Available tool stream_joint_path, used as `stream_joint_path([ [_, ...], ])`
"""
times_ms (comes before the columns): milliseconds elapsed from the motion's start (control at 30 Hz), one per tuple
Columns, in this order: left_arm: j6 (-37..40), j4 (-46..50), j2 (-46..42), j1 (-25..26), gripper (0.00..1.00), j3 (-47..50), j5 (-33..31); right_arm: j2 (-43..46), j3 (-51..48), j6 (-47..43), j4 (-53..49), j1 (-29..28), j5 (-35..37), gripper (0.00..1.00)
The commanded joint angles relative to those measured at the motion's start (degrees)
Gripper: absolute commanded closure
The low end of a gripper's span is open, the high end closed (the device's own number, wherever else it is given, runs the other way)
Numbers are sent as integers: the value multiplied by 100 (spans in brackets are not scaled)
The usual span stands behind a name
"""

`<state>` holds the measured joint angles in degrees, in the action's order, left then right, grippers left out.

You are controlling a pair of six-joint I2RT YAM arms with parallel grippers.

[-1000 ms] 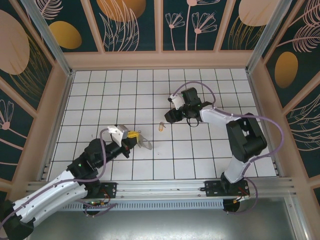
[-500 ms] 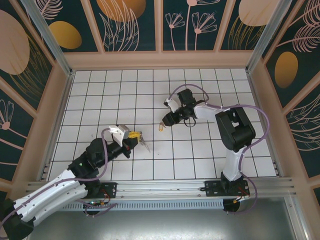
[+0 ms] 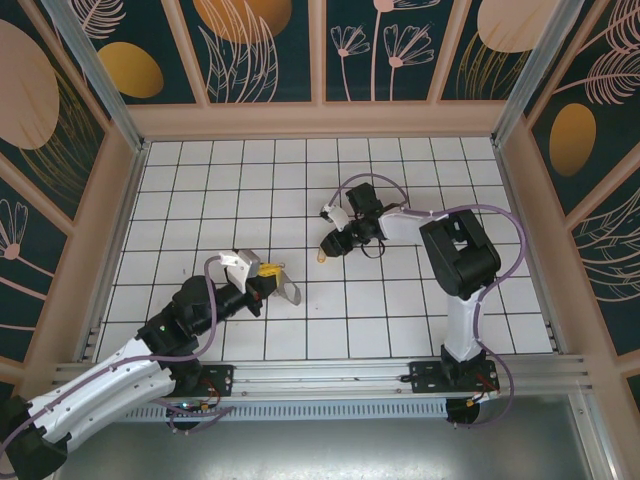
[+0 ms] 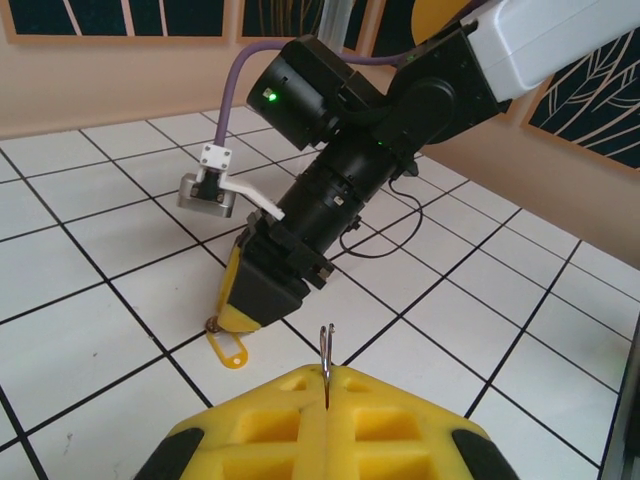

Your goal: Put the keys on the keyring

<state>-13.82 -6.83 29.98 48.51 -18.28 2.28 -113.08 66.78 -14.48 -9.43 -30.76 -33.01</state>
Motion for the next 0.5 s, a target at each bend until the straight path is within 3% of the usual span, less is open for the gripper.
stream_joint_path([
  [0,18,-284,-95,26,100,-44,71,-159,177,86,69,-26,40,72],
  [467,12,-205,-158,25,100,-105,60,18,157,38,32,-26,92,100],
])
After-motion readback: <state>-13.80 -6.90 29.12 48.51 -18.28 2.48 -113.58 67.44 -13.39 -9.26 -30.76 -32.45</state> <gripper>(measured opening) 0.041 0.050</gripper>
